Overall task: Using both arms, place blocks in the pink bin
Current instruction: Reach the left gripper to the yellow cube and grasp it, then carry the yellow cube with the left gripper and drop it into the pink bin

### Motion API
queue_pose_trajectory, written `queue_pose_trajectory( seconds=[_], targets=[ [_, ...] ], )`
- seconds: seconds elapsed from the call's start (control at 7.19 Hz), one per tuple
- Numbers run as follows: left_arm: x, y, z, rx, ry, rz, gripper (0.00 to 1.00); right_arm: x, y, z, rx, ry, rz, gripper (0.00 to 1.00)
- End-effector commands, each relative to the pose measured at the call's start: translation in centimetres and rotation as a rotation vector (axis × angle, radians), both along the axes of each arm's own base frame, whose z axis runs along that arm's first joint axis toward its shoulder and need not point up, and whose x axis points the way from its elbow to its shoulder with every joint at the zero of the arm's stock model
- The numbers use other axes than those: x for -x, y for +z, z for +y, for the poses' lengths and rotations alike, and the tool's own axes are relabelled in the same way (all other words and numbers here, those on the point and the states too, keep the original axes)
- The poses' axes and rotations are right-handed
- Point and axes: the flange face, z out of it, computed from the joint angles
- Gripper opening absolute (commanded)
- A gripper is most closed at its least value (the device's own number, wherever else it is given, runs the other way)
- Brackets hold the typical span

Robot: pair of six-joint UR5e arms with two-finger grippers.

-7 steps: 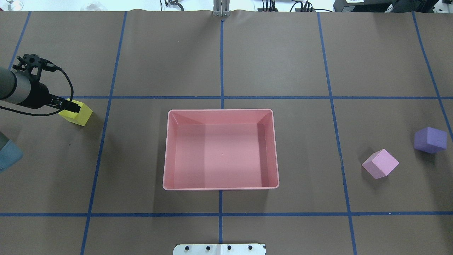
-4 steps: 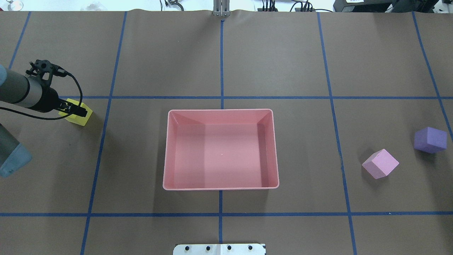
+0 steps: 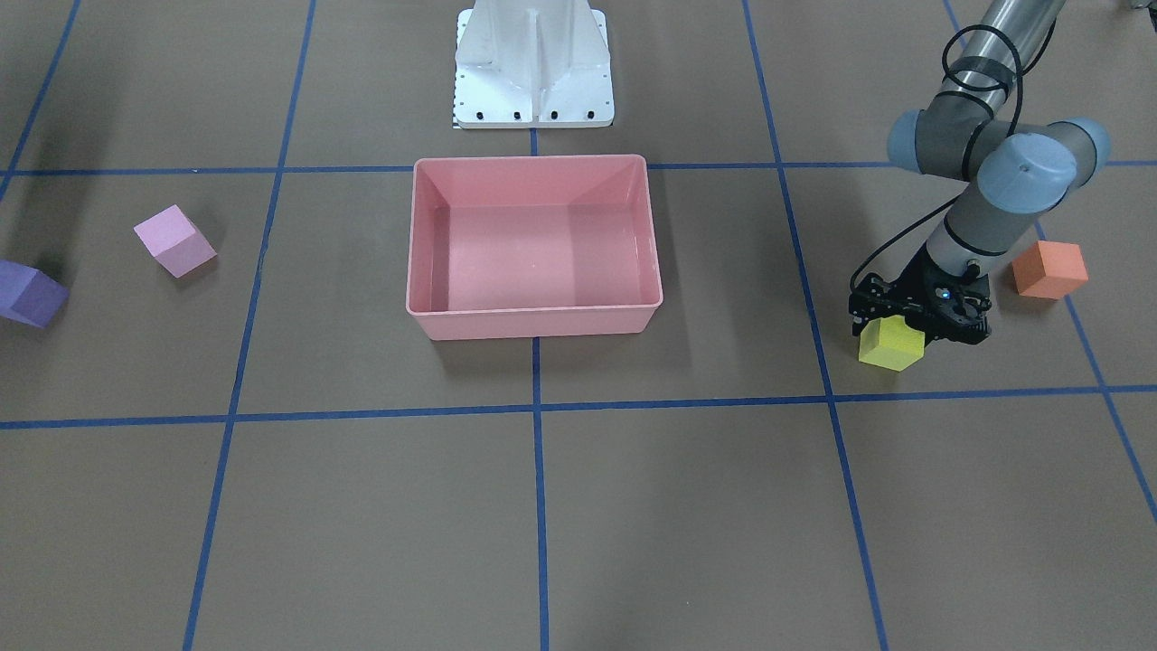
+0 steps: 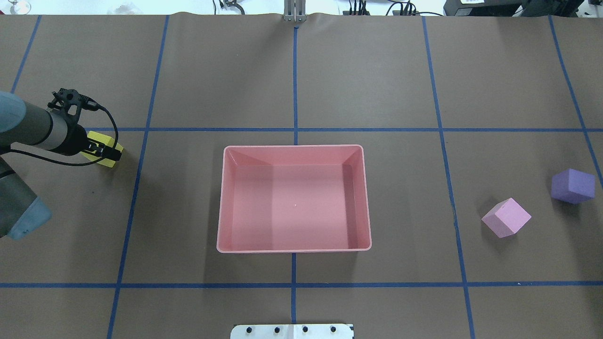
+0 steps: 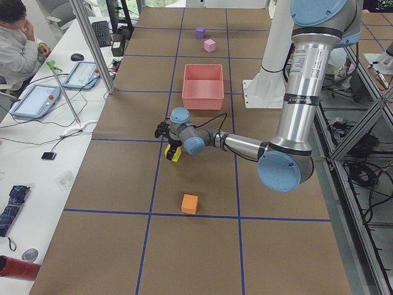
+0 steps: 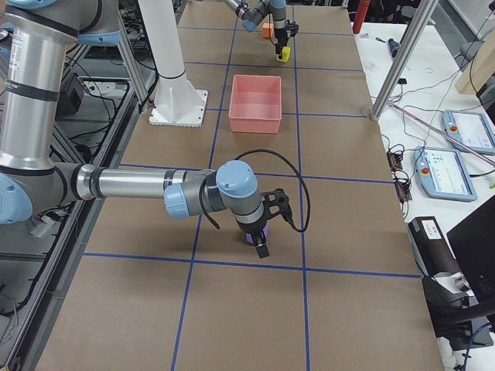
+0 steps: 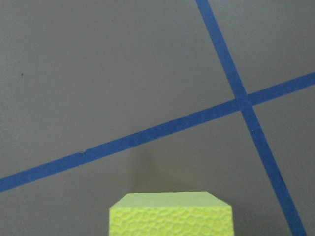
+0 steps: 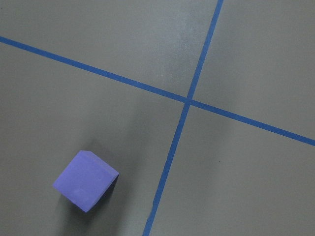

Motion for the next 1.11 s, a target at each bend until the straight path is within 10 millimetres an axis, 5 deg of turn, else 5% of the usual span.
queue_pose_trajectory(
  seconds=[0.0, 0.28, 0.56, 0.7, 0.97],
  targets=[
    [-0.3, -2.5, -0.2, -0.032, 0.006, 0.037, 0.06, 0.0, 0.0, 0.0, -0.001, 0.000, 0.000, 1.00],
    [0.5, -9.7, 0.7, -0.067, 0.005, 0.079, 0.02, 0.0, 0.0, 0.0, -0.001, 0.000, 0.000, 1.00],
    [0.6, -23.9, 1.4, 0.062, -0.070, 0.086, 0.02, 0.2, -0.3, 0.0, -0.003, -0.008, -0.029, 1.00],
    [-2.4, -29.4, 2.8, 0.102, -0.064, 0.114, 0.03, 0.4, -0.4, 0.1, -0.002, -0.015, -0.054, 1.00],
    [-9.5, -37.5, 6.8, 0.181, -0.064, 0.171, 0.03, 1.0, -1.6, 0.2, 0.009, -0.017, -0.150, 1.00]
  ],
)
